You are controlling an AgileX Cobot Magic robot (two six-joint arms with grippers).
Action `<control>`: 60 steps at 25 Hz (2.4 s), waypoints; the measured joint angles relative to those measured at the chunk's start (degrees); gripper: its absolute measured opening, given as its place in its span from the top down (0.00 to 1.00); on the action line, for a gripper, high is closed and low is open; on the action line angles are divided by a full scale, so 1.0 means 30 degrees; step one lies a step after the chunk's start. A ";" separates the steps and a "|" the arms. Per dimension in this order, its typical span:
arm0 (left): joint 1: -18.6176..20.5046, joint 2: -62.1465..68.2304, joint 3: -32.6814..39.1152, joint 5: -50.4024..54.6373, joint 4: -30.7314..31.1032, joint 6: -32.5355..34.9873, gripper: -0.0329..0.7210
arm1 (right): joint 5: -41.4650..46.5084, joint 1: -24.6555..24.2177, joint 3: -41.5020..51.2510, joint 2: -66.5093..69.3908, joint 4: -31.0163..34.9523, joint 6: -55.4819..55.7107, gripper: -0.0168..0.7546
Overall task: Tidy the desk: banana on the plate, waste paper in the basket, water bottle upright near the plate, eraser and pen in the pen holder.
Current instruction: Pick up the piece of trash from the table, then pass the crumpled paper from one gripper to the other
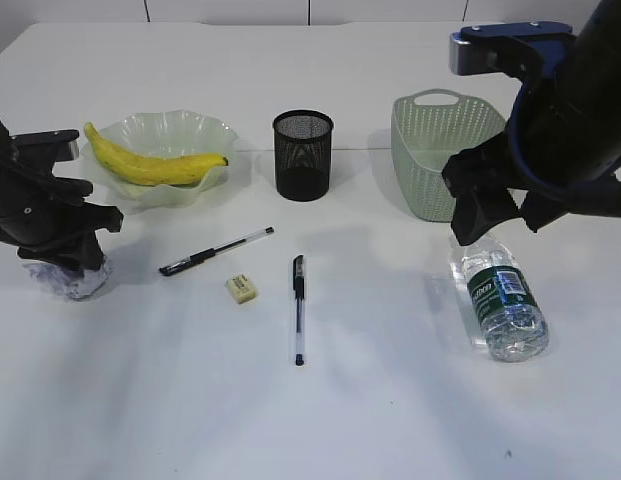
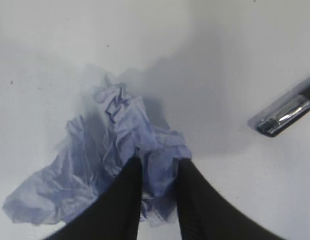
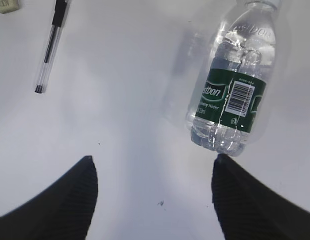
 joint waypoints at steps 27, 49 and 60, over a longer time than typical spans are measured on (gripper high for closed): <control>0.0000 -0.3263 0.0000 0.2556 -0.0012 0.0000 0.93 | 0.1530 0.0092 0.0000 0.0000 0.1728 0.0000 0.29; -0.0195 -0.6898 0.0000 0.7033 -0.8775 0.5993 0.93 | 0.0317 0.3172 0.1883 -0.0923 0.2375 -0.2406 0.30; -0.5582 -0.7057 0.0000 0.5810 -0.8900 0.6192 0.93 | -0.3908 0.3172 0.5350 -0.5023 0.2890 -0.3318 0.30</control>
